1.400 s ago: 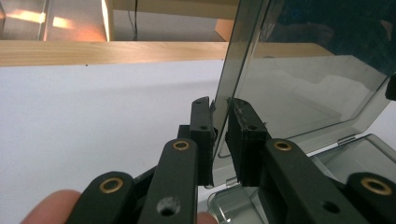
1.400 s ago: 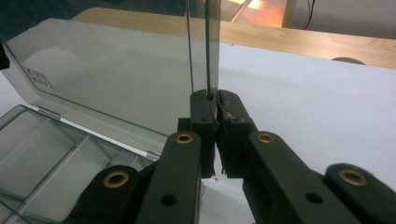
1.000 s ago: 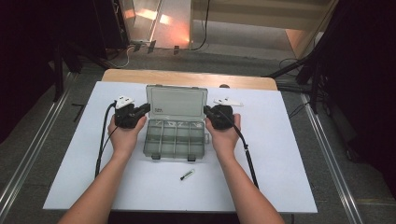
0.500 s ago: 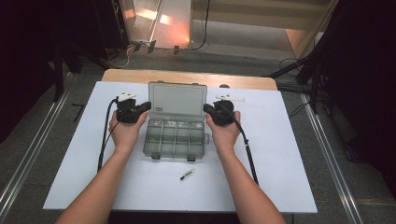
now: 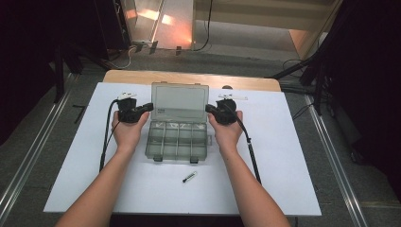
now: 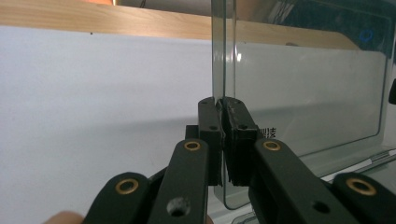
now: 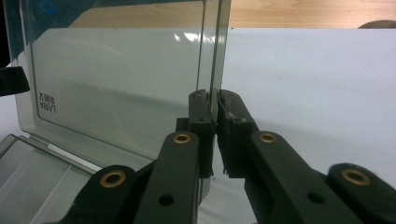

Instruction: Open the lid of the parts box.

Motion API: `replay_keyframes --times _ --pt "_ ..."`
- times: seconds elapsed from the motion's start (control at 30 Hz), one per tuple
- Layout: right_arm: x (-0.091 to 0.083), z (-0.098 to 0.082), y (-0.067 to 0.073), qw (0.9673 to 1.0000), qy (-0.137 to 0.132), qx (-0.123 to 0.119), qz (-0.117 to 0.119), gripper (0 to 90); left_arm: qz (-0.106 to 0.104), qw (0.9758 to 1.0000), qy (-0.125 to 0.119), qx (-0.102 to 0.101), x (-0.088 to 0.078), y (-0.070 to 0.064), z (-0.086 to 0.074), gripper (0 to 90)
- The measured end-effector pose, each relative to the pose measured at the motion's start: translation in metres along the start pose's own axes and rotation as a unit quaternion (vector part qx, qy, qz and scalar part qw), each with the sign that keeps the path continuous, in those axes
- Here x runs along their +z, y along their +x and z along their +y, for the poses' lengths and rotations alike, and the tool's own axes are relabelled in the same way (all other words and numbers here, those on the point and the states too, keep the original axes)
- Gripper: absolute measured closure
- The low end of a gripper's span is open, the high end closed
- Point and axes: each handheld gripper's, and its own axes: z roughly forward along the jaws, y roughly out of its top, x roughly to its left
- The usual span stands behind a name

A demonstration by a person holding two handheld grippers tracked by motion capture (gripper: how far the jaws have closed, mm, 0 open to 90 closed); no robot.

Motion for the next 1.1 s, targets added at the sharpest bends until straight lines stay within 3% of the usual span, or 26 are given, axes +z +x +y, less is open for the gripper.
replay_keyframes --times 0.17,0.87,1.07,1.1 --pt "0.005 -0.001 -0.003 1.0000 0.003 0.006 0.001 86.4 -0.001 0.9999 0.014 -0.005 0.004 0.002 0.003 86.9" --pt "0.020 -0.006 -0.012 0.9994 0.023 0.024 0.006 86.4 -0.007 0.9990 0.033 -0.028 0.014 0.012 -0.001 89.4" --pt "0.020 -0.006 -0.013 0.9996 0.024 0.012 0.009 82.7 -0.007 0.9994 0.031 -0.014 0.015 0.012 -0.001 89.0" --pt "0.018 -0.006 -0.012 0.9997 0.023 0.005 0.012 77.7 0.007 0.9995 0.032 0.001 0.015 0.011 -0.002 85.8"
